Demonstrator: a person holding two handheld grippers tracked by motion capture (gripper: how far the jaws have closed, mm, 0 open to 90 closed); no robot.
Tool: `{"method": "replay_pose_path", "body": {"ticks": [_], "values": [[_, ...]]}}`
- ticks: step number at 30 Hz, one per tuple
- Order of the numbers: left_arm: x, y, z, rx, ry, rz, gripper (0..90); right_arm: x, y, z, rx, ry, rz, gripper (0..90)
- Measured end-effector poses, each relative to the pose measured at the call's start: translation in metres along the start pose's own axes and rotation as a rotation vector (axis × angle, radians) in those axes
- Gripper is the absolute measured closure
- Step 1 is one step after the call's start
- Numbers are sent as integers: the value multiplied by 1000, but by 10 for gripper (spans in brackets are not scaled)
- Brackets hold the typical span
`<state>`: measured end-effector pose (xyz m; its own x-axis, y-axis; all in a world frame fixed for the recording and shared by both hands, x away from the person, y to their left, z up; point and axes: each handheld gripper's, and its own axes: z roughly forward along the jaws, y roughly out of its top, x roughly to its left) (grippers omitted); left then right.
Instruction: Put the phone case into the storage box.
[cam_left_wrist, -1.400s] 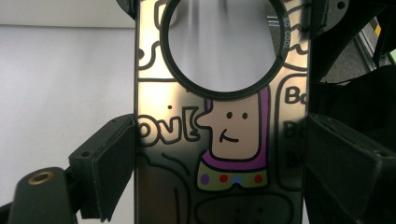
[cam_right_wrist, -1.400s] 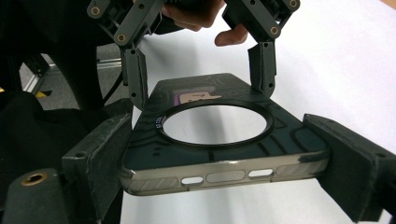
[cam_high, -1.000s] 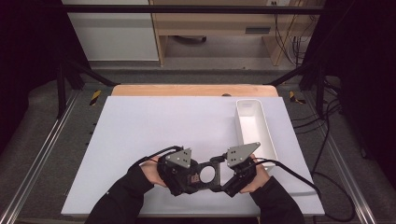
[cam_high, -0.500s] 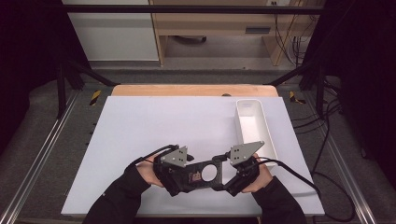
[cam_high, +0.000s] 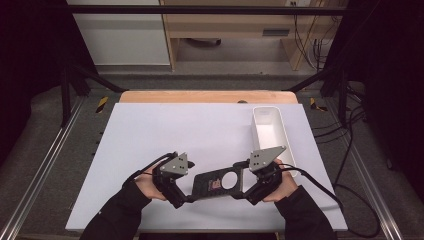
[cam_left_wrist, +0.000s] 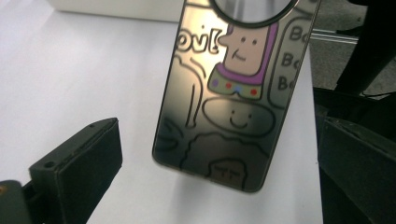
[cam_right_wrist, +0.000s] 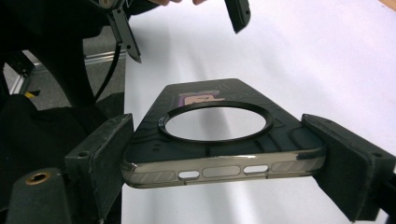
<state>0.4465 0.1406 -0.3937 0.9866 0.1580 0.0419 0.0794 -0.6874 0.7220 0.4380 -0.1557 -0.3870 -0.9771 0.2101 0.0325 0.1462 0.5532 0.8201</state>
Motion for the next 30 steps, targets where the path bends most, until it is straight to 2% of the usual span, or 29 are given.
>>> {"method": "replay_pose_path", "body": {"ticks": [4,12,23,30], "values": [[-1,-3,-2,32,17,-13,0,-1,3,-2,18,-4,-3,130],[-5,1,-1,76,17,0,0,-3,10,-2,68,5,-13,130],[-5,6,8,124,6,22,0,-3,41,-2,174,20,-50,130],[-5,14,18,154,-9,39,0,-3,52,1,225,23,-67,130]]}}
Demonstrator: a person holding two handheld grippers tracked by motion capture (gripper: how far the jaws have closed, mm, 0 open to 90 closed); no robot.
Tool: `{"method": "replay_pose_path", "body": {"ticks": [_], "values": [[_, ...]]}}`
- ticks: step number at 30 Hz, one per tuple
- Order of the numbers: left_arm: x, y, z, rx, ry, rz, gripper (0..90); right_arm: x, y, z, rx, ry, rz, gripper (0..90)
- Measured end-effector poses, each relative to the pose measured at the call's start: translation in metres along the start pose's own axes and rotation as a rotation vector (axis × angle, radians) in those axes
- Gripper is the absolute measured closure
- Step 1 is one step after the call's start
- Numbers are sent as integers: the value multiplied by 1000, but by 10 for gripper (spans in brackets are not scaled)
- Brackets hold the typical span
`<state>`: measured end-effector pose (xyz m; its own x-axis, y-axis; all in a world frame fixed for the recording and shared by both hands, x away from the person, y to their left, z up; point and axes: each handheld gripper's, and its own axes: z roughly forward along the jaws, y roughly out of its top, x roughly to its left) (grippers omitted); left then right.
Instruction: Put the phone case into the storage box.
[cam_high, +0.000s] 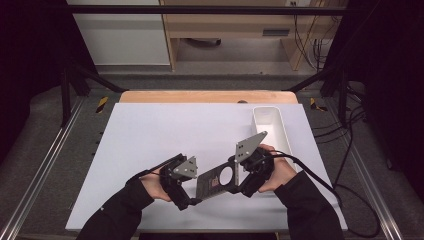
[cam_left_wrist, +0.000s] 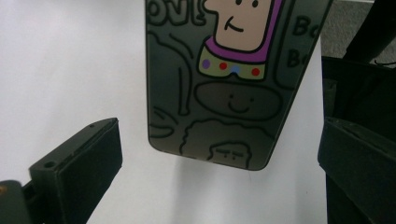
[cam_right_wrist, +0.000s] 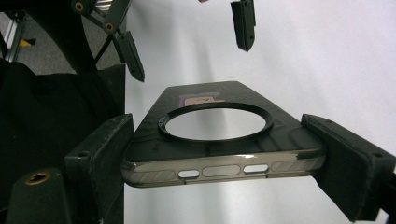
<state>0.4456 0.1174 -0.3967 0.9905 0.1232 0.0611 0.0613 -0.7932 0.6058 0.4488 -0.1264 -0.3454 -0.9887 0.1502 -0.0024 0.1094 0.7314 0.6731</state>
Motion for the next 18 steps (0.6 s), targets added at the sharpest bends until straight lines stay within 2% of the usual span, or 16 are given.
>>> {"method": "replay_pose_path", "body": {"ticks": [5,8,18], "values": [[-1,6,6,30,-1,18,0,-1,7,2,21,6,-3,130],[1,9,8,34,-8,14,0,-1,11,4,32,13,-12,130],[3,13,17,79,-20,27,0,-3,24,13,108,27,-24,130]]}}
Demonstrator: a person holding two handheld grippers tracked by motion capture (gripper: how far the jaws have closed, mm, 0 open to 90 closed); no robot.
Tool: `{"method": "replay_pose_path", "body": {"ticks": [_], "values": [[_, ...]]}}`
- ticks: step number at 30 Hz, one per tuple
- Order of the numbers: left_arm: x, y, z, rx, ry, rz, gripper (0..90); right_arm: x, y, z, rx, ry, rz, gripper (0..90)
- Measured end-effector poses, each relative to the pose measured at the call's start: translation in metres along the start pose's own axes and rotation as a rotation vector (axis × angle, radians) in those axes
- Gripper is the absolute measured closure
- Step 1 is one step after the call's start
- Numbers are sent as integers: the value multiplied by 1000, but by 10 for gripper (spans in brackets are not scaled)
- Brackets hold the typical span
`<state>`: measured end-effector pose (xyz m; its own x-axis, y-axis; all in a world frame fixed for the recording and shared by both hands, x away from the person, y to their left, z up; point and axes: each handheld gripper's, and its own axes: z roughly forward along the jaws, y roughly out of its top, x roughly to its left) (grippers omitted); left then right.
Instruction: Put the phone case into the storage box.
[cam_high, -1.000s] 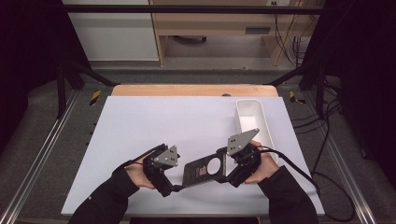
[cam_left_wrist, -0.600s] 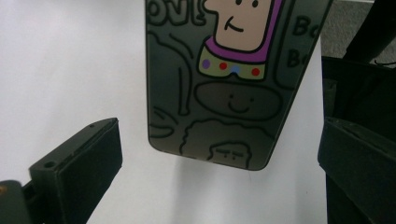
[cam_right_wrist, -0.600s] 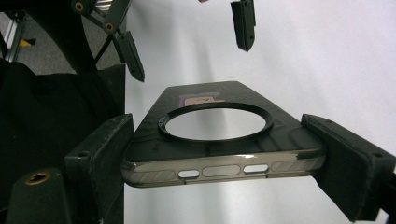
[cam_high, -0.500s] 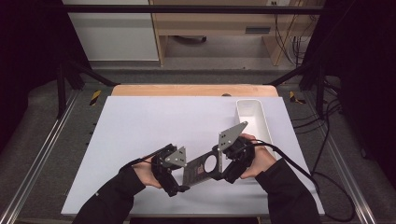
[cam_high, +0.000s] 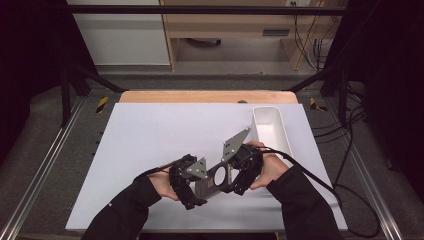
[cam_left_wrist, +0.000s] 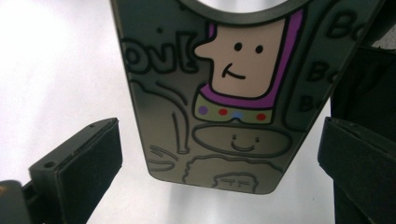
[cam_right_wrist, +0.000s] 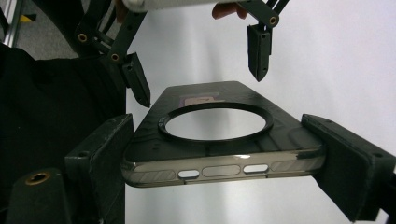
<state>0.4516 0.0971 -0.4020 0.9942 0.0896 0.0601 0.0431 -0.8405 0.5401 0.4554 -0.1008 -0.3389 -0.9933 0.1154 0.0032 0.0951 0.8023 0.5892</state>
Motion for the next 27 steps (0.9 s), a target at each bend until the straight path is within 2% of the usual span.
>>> {"method": "replay_pose_path", "body": {"ticks": [10,12,20,22,27], "values": [[1,7,8,25,-29,7,0,0,7,4,17,6,-11,130],[1,9,10,36,-42,10,0,0,8,5,22,10,-12,130],[1,15,15,79,-50,22,19,1,10,8,57,3,-22,130],[1,17,18,106,-51,27,21,2,11,8,61,0,-24,130],[1,20,20,123,-57,40,31,3,13,7,71,1,-34,130]]}}
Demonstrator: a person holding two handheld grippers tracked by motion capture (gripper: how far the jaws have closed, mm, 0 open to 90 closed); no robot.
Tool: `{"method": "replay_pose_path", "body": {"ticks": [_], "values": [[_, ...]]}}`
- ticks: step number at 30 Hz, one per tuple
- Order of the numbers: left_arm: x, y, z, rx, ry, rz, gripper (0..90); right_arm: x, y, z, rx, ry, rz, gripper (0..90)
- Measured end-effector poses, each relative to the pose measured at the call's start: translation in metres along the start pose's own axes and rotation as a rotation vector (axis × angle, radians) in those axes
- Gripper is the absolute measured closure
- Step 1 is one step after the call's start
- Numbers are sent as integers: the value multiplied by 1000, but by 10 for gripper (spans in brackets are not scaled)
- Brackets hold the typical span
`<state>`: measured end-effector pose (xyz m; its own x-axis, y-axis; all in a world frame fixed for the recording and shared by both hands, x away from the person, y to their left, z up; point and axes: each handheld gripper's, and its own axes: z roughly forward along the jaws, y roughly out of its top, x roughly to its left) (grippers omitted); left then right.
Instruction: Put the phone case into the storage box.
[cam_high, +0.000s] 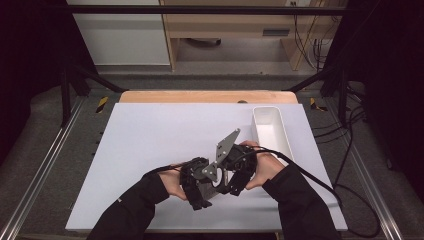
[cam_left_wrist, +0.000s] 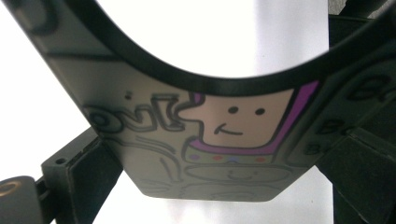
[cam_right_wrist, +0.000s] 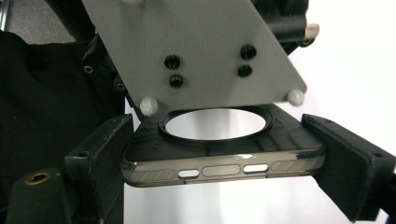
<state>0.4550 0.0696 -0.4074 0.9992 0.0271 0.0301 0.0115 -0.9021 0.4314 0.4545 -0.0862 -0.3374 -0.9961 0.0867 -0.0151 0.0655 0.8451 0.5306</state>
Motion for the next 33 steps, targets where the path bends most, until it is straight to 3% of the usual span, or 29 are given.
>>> {"method": "replay_pose_path", "body": {"ticks": [8,20,25,30,33], "values": [[0,0,0,10,3,7,108,2,2,1,3,10,-12,129],[1,-2,0,10,13,20,117,2,1,3,-4,1,-15,124],[-1,-4,-2,-28,18,9,117,3,1,1,-28,-9,-25,118],[0,-6,-7,-69,21,0,116,5,-1,-2,-48,-14,-13,39],[0,-10,-13,-100,29,-5,116,5,-3,-7,-88,-26,-8,18]]}}
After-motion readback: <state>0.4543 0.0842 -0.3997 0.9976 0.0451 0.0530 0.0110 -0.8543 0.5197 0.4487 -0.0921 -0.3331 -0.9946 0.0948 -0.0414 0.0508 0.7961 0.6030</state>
